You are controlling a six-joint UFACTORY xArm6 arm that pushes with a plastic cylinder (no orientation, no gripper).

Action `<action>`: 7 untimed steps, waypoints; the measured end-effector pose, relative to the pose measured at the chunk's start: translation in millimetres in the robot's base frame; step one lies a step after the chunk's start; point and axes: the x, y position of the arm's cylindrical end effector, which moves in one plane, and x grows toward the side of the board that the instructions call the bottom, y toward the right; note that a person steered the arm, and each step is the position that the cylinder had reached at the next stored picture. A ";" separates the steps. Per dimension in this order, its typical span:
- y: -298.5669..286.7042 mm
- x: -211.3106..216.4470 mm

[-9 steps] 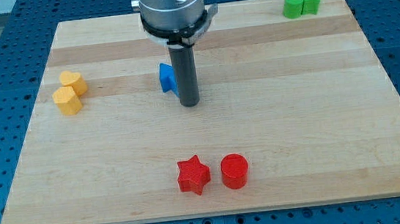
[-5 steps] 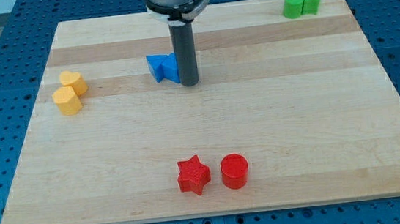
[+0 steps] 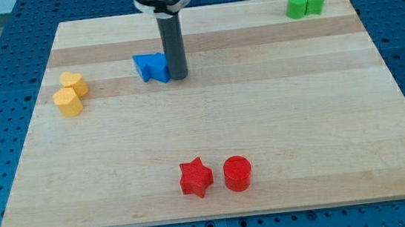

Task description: Slide the blue blocks to the top left of the board

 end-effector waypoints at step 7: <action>-125.3 -38.4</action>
